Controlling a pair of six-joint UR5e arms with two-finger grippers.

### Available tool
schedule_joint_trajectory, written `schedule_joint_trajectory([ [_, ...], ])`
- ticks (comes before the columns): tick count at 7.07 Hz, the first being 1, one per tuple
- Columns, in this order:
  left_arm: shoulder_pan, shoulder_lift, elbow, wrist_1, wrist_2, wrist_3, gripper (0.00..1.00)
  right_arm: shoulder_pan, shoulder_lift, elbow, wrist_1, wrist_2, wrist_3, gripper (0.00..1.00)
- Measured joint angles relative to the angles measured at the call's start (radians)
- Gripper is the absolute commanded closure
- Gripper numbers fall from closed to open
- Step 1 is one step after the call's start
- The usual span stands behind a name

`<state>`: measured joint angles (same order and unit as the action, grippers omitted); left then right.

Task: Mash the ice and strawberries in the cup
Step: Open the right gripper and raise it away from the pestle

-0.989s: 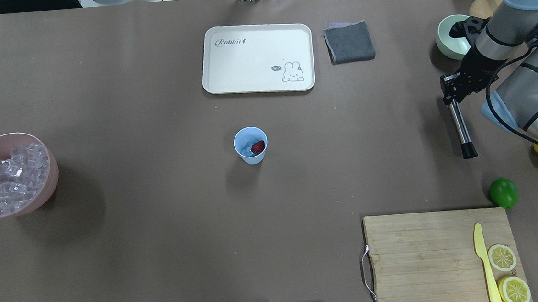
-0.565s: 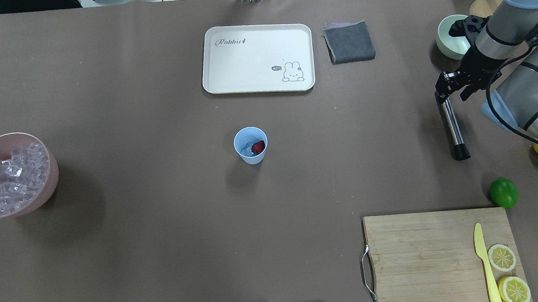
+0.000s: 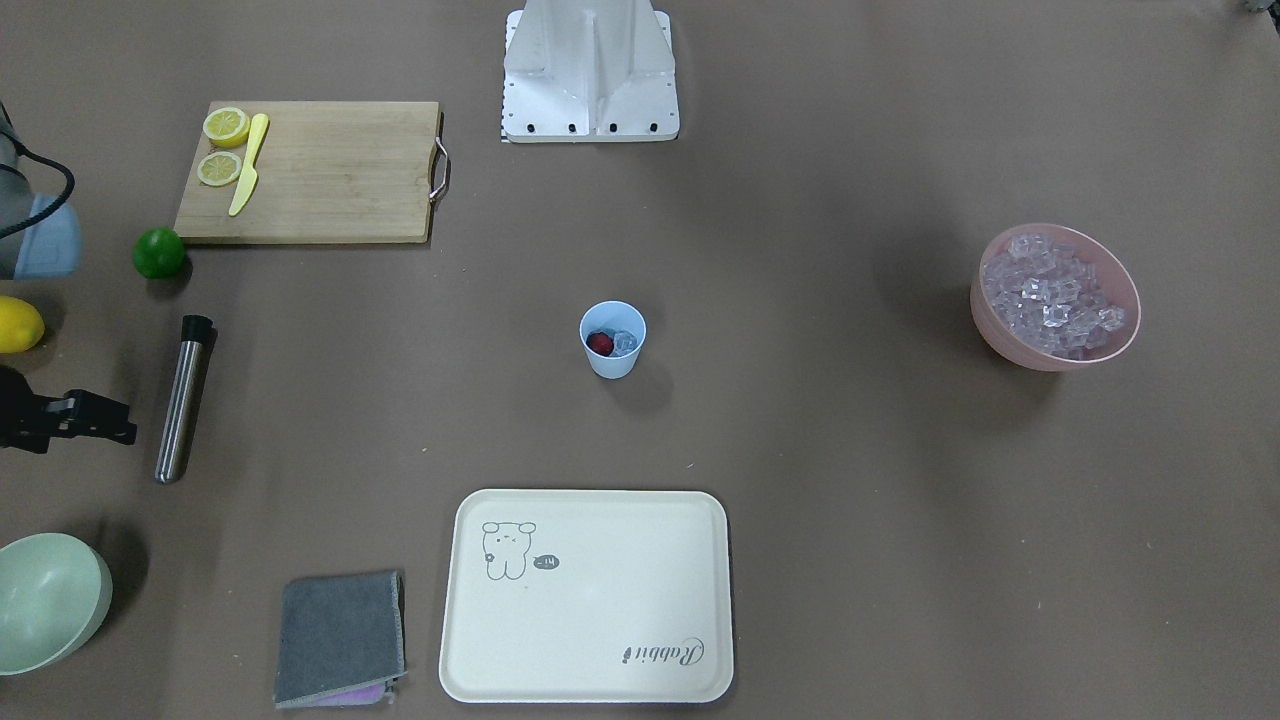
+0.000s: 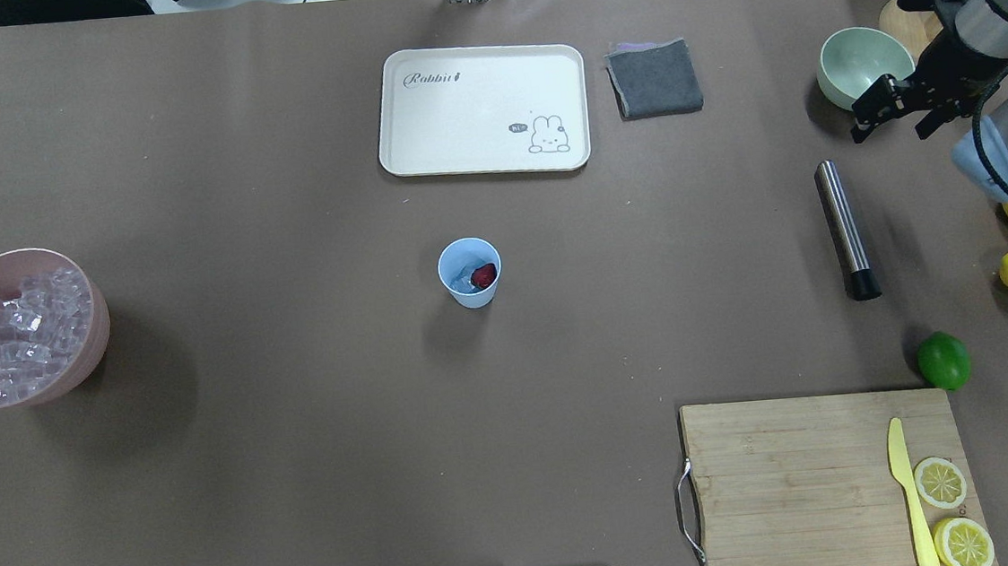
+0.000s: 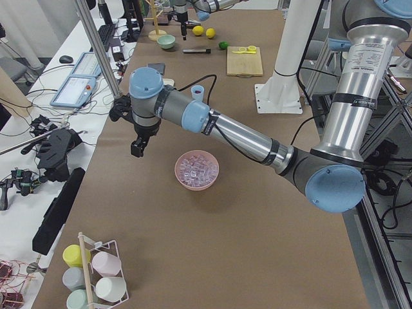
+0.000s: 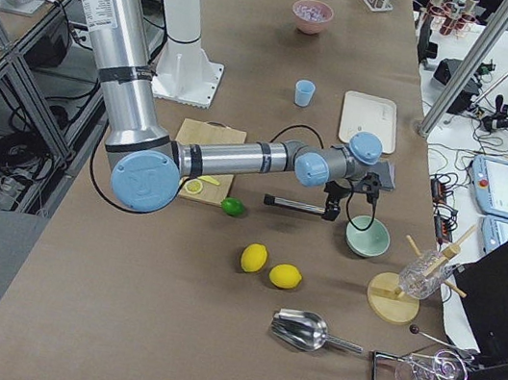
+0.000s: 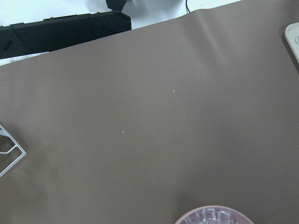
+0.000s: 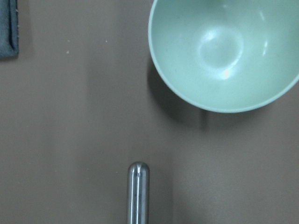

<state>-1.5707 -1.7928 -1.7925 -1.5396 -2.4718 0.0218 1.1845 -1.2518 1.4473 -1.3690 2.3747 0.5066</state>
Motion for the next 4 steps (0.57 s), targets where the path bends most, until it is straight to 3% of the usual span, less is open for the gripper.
schedule_joint_trajectory([
  [4,-0.010,0.006,0.005,0.002,0.027,-0.005,0.02,0.119,-0.146,0.207,-0.026,0.002,-0.101,0.00],
])
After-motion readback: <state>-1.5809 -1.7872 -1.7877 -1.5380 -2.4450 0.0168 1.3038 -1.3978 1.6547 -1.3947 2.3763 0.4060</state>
